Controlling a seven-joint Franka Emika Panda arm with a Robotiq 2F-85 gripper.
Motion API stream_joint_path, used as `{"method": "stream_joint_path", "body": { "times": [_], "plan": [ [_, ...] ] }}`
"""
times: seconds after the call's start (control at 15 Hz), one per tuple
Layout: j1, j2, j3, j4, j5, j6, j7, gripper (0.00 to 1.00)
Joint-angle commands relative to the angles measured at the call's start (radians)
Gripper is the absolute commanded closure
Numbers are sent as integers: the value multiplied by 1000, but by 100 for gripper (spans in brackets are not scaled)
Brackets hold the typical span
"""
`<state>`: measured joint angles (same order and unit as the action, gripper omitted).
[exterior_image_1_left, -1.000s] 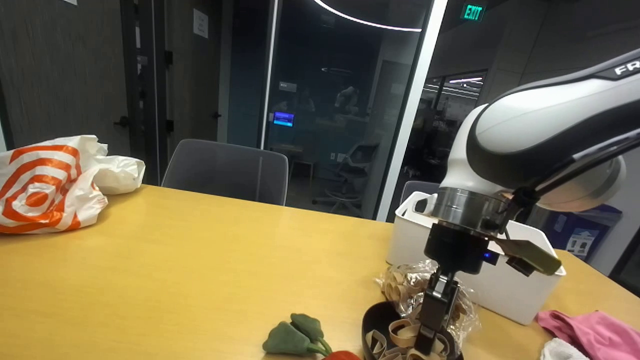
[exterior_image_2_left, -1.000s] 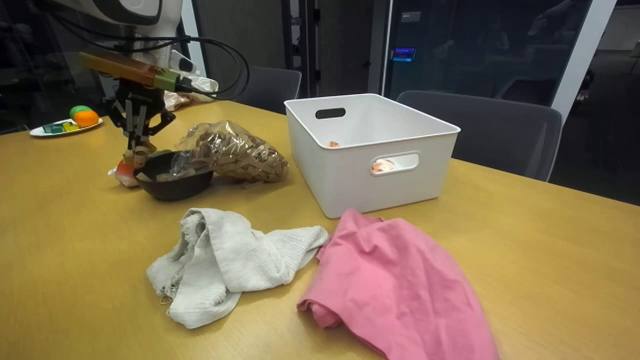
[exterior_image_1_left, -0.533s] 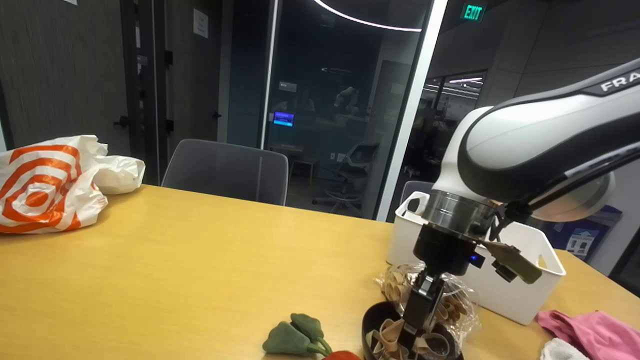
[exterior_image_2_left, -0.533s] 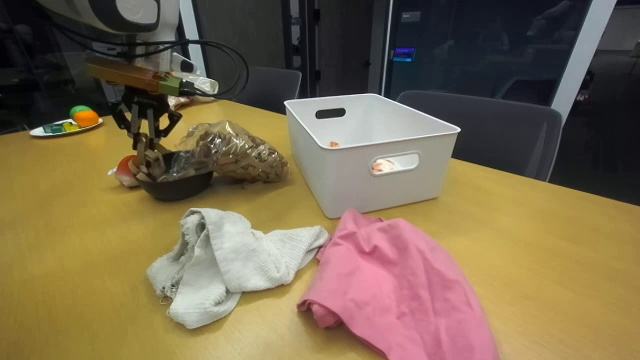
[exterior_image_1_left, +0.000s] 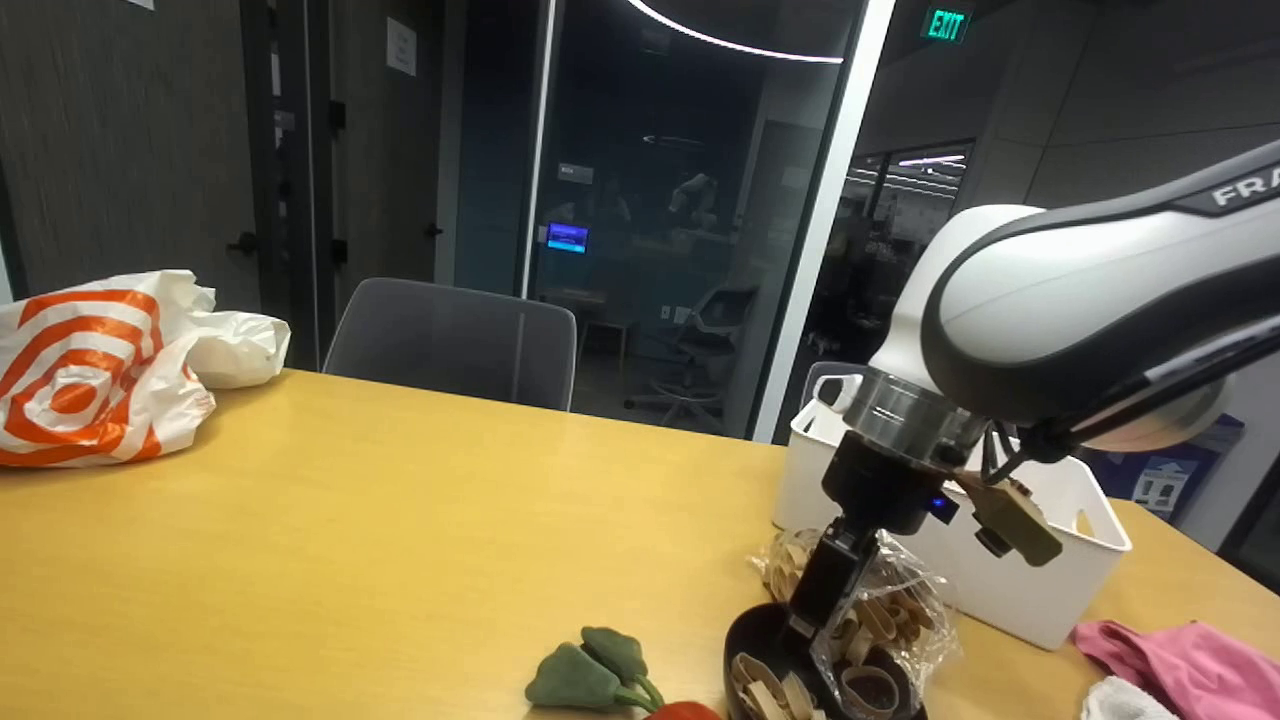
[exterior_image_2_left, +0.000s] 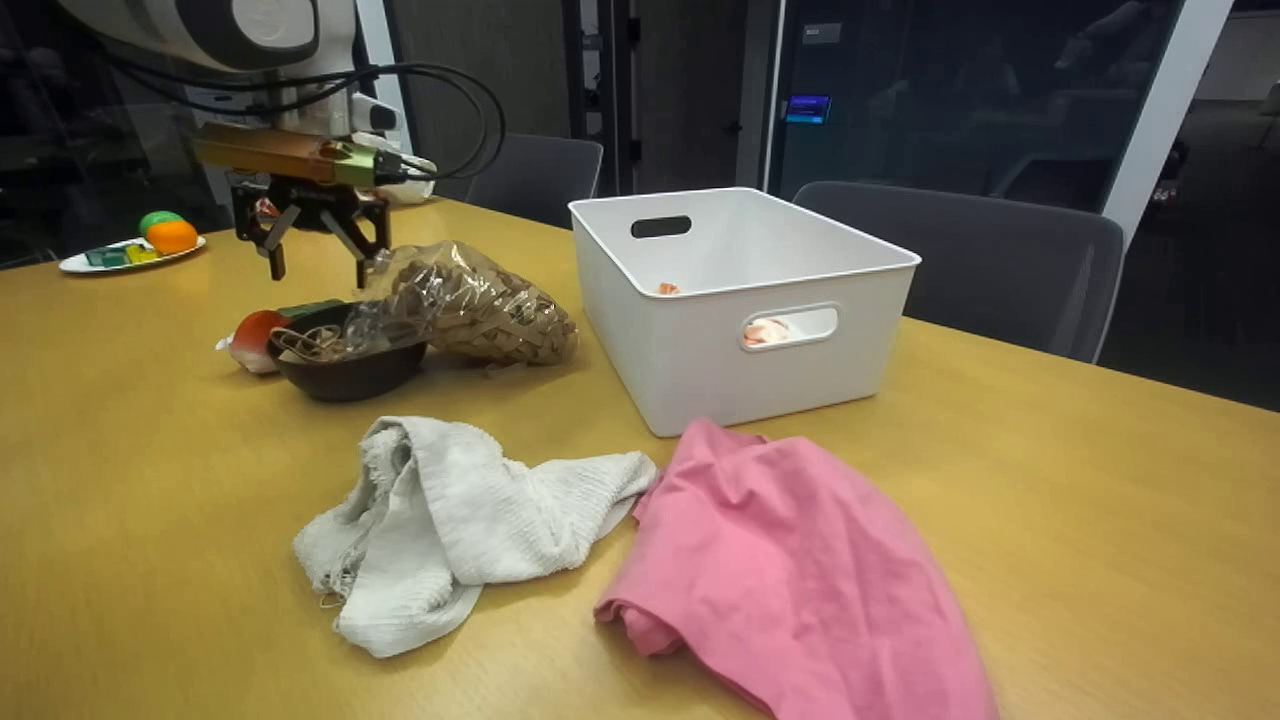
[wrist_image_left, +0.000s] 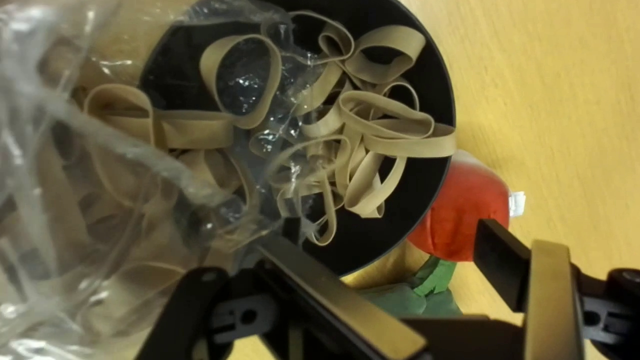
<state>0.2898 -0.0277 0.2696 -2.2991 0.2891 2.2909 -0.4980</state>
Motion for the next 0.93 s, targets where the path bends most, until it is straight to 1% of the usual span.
{"method": "stream_joint_path", "body": {
  "times": [0.0,0.13,0.2,0.33,0.47,0.67,0.8,0.87],
  "plan": [
    [-10,-92,-6,-31,-95,32,77,0],
    [-16,-137,-14,-35,-139,30,118,0],
    [-20,-152,-17,-40,-179,46,137,0],
    [-32,-164,-11,-58,-318,92,186,0],
    [-45,-163,3,-73,-478,109,255,0],
    [-48,-156,7,-94,-629,119,336,0],
    [-60,-151,18,-120,-767,170,413,0],
    [-62,-146,22,-123,-823,163,437,0]
  ]
}}
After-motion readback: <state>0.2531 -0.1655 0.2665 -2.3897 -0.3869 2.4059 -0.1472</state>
